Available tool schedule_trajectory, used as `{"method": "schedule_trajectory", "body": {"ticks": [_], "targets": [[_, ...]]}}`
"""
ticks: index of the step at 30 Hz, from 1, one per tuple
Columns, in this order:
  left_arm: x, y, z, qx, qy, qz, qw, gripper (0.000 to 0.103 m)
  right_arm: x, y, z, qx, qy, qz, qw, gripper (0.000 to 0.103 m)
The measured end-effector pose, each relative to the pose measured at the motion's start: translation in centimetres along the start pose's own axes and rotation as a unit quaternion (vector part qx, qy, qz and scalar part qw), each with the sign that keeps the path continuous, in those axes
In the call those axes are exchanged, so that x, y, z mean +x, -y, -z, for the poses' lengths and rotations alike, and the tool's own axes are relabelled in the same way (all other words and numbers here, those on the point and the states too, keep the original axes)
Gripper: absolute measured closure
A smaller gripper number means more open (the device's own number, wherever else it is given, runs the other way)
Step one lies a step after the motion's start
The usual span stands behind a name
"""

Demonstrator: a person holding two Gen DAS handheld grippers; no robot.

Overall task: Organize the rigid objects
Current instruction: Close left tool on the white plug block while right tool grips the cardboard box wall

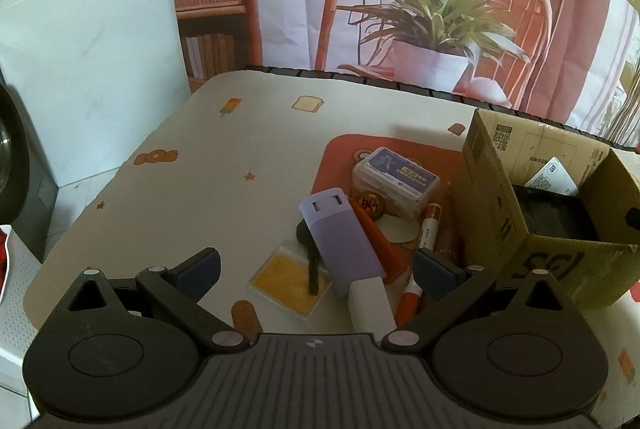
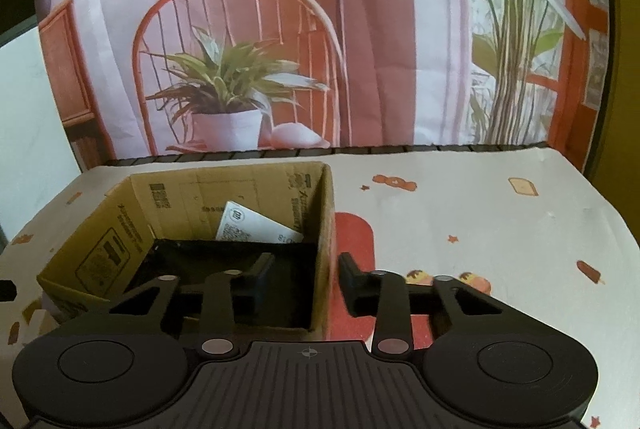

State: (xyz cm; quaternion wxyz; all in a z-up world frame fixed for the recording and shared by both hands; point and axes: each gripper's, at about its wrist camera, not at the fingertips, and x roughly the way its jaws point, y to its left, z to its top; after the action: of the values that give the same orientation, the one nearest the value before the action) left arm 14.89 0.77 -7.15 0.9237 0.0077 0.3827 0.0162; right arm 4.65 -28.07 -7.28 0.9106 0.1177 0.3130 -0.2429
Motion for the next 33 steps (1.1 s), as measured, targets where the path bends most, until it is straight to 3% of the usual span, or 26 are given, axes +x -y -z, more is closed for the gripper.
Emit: {"method": "schedule_trajectory", "body": {"ticks": [8,18,23,27,30,33], "targets": [[0.1,0.2,0.2,0.004,-0.003,0.004,1.0000,0.000,0.5,0.4,0.2,0.007,-0.009,0.013,1.000,0.093],[0.2,0.0,0.6,0.004,-0.005,0.010,0.9999,0.001,0.5,0.1,0.3,0.000,-0.010,0.020,1.000,0.094],[0.4,0.0,1.1,0.001,-0.011,0.017,0.9998,0.014,0.5,0.0,0.4,-0.002,-0.010,0.021,1.000,0.094],[0.5,0.2,1.3,-0.001,-0.012,0.033,0.9994,0.016,0.5,0.0,0.4,-0.002,-0.009,0.021,1.000,0.094],[0.7,0.5,1.4,0.006,-0.012,0.041,0.9991,0.025,0.5,0.1,0.3,-0.002,-0.008,0.020,1.000,0.094],[1.0,0.5,1.6,0.003,-0.012,0.056,0.9983,0.054,0.5,0.1,0.3,0.000,-0.008,0.019,1.000,0.094]]}}
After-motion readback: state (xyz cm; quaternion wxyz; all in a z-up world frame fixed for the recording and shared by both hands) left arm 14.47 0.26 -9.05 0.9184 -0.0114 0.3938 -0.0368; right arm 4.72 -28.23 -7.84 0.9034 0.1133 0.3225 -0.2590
